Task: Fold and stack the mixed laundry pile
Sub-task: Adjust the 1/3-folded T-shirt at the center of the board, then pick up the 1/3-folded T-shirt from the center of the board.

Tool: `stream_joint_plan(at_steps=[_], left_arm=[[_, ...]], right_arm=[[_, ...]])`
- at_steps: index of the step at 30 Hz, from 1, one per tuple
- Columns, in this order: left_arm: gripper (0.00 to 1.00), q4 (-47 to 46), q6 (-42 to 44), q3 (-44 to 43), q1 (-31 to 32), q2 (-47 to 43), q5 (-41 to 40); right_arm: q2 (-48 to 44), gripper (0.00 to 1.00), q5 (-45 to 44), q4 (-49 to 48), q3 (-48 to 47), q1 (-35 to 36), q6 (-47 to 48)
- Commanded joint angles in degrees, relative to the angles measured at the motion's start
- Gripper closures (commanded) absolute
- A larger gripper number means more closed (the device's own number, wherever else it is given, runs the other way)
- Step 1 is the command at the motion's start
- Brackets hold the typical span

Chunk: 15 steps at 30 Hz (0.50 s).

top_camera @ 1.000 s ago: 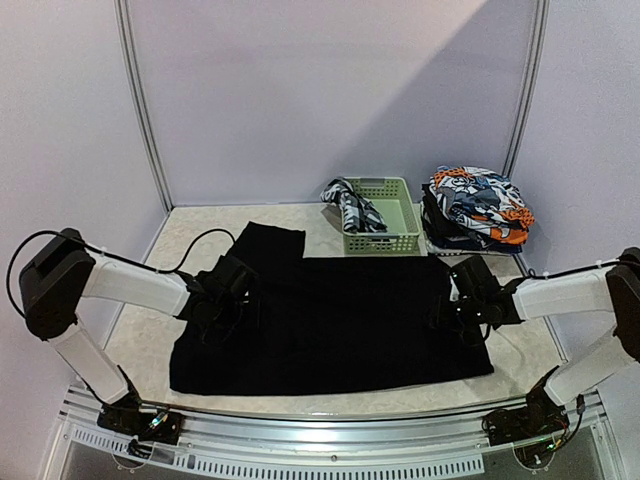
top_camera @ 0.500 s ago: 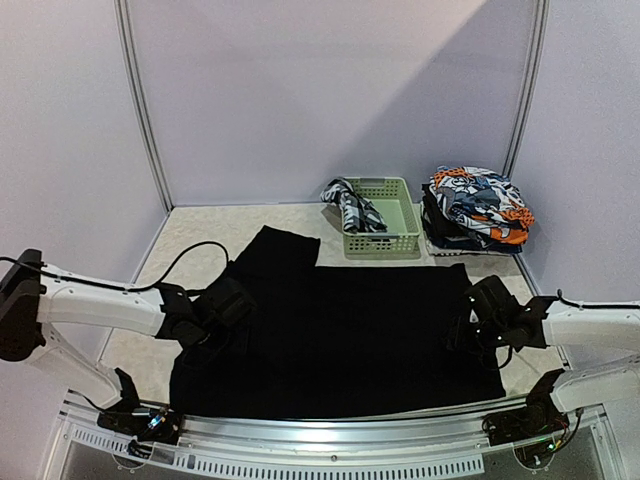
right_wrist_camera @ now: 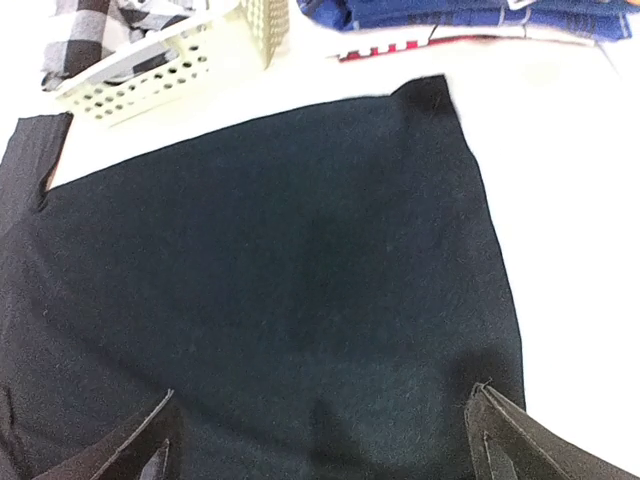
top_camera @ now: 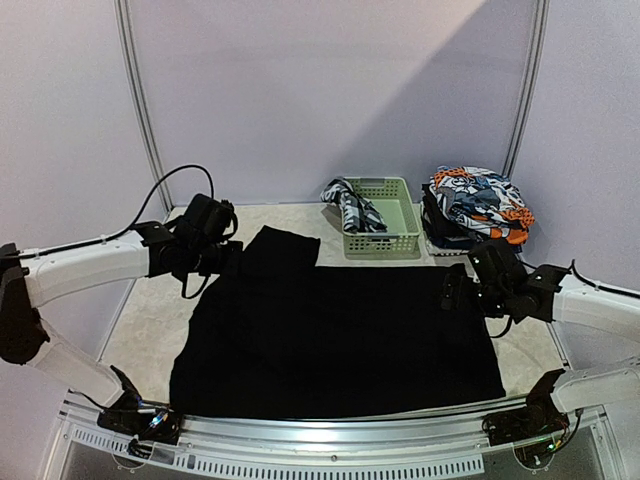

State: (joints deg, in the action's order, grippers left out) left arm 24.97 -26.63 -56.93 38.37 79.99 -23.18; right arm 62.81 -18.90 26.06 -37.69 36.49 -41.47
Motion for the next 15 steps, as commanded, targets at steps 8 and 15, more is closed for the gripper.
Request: stream_joint_plan(at_steps=[8,15], left_arm=[[0.43,-1.12,16.58,-25.87,-14.37,25.92,18.81],[0.47,9.65,20.07,-53.01,-18.13,47.38,22.54]], right_arm=[[9.04,0.01,-1.85,-3.72,-3.26,-3.15,5.15],[11.16,0.01,0.24,-3.63,-3.12,-3.41,5.17]])
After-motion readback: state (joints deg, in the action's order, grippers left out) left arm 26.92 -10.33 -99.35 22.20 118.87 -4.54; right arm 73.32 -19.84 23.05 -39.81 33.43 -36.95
